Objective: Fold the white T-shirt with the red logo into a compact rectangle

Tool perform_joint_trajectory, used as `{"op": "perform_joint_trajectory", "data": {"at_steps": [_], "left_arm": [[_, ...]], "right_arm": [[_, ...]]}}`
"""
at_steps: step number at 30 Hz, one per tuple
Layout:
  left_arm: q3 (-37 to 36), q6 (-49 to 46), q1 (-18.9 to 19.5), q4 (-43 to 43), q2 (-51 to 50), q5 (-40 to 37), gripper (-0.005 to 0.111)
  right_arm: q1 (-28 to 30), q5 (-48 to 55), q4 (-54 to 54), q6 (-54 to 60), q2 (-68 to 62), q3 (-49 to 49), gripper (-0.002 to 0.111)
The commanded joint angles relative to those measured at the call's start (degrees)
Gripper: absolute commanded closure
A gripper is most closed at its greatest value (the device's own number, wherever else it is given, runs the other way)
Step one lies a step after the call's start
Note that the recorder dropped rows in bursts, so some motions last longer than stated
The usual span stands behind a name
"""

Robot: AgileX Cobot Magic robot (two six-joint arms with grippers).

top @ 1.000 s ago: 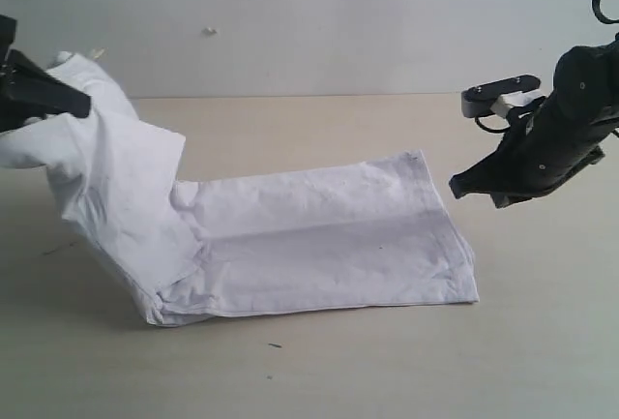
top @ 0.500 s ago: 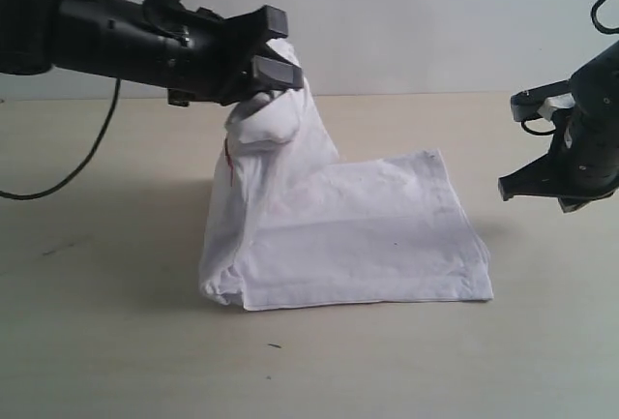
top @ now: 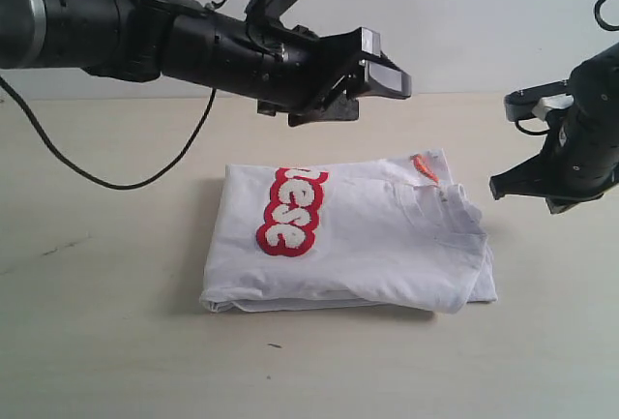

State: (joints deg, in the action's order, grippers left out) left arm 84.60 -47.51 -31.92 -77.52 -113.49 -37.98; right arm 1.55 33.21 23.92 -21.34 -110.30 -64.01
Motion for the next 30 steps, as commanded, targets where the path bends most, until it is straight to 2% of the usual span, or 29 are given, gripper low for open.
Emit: {"op": "perform_joint_trajectory", "data": {"at_steps": [1,4,8,15,18,25,27,29,30], "left_arm": [[0.8,-0.4,2.3,4.6,1.8,-1.3,0.054],[0.8,-0.1,4.4,10.9,1.9,-5.2,0.067],[0.8,3.9,6.1,26.4,1.8,-9.5,0.076],[0.8,16.0,6.7,52.2,1.8,-14.7,0.076],[0.8,20.9,6.7,60.5,1.8,-17.4,0.076],[-0.4,22.7,6.8,61.7,1.8,-20.3,0.076],[-1.8,22.7,6.8,61.7,1.8,-20.3,0.076],[-3.0,22.7,6.8,62.1,1.8,-20.3,0.076],[-3.2,22.7,6.8,62.4,1.8,-20.3,0.076]], "right_arm": [[0.1,-0.7,-1.8,1.8,0.3,-0.4,0.108],[0.1,-1.8,-5.5,4.4,0.3,-0.4,0.108],[0.1,-3.6,-14.4,12.0,0.3,-0.4,0.108],[0.1,0.5,-44.5,40.7,3.2,-0.4,0.108],[0.1,3.9,-51.4,46.8,5.4,-0.4,0.108],[0.1,15.1,-52.2,45.8,4.7,-0.4,0.108],[0.1,16.2,-52.2,43.8,3.6,-0.4,0.097],[0.1,17.3,-51.4,41.8,3.4,-0.4,0.078],[0.1,18.7,-50.4,40.2,3.4,-0.4,0.063]]}}
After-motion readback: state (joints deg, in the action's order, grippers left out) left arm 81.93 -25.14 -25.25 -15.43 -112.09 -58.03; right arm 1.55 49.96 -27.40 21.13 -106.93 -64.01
